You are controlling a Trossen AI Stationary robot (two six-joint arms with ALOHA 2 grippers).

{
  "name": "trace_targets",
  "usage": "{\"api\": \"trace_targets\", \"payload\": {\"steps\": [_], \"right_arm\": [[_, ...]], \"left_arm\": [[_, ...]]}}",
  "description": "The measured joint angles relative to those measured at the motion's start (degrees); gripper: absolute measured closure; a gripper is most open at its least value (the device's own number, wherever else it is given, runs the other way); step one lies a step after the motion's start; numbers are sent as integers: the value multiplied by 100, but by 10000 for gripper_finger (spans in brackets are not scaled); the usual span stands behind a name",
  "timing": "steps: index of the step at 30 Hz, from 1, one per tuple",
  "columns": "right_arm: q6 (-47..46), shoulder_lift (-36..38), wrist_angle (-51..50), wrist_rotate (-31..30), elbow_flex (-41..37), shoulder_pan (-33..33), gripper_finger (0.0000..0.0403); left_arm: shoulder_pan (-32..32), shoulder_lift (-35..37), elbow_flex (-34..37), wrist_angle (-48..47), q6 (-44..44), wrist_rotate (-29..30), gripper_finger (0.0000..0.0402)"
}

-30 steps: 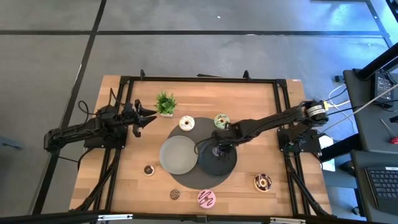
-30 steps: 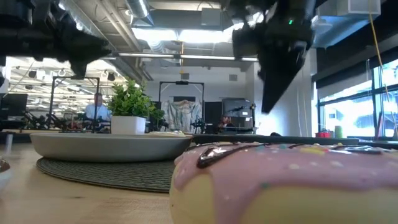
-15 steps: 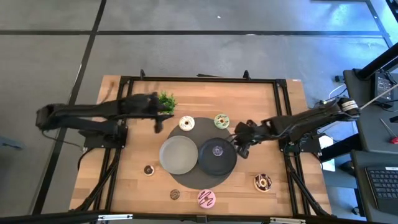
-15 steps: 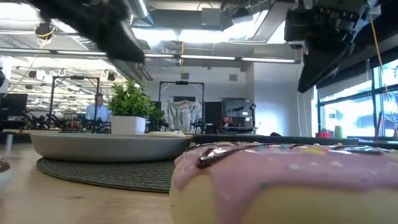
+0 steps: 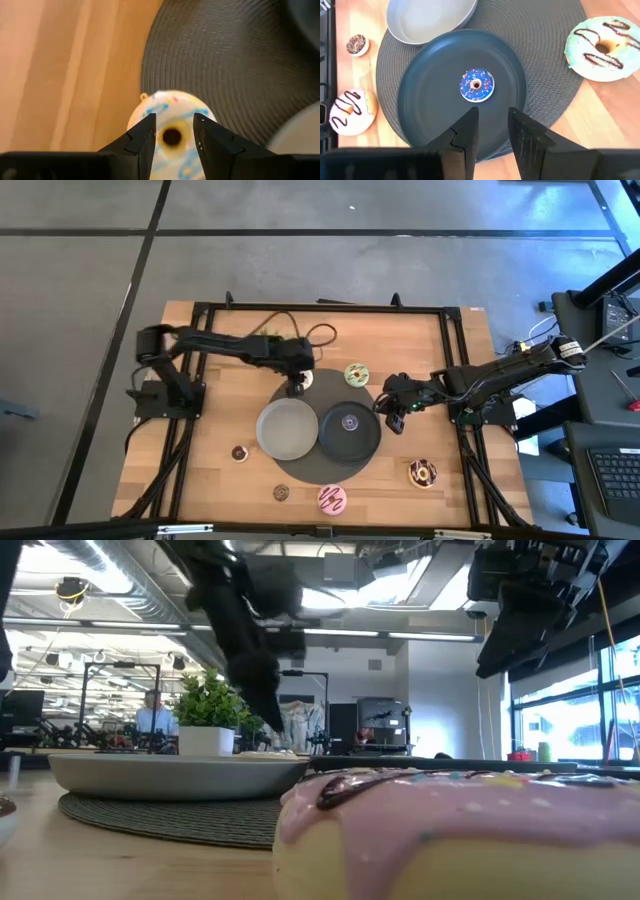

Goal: Pick & Place donuts
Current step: Put the large white donut on the gray plate

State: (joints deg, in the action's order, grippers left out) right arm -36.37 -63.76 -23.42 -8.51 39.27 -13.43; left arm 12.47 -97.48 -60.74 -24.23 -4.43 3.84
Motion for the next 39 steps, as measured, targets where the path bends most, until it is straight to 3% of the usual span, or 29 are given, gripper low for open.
{"api": "trace_targets", "payload": {"steps": [5,19,30,39], "right_arm": [[84,2,9,0,0,0,295],[233,2,-2,4,0,0,295],[237,-1,-9,7,0,0,295],[237,-1,-36,13,1,0,295]], "left_arm": [[0,-499,-215,-76,21,464,275],[11,-581,-257,-558,-160,408,279],[11,-579,-256,-569,-571,396,391],[-173,-21,-1211,-2097,28,320,398]]}}
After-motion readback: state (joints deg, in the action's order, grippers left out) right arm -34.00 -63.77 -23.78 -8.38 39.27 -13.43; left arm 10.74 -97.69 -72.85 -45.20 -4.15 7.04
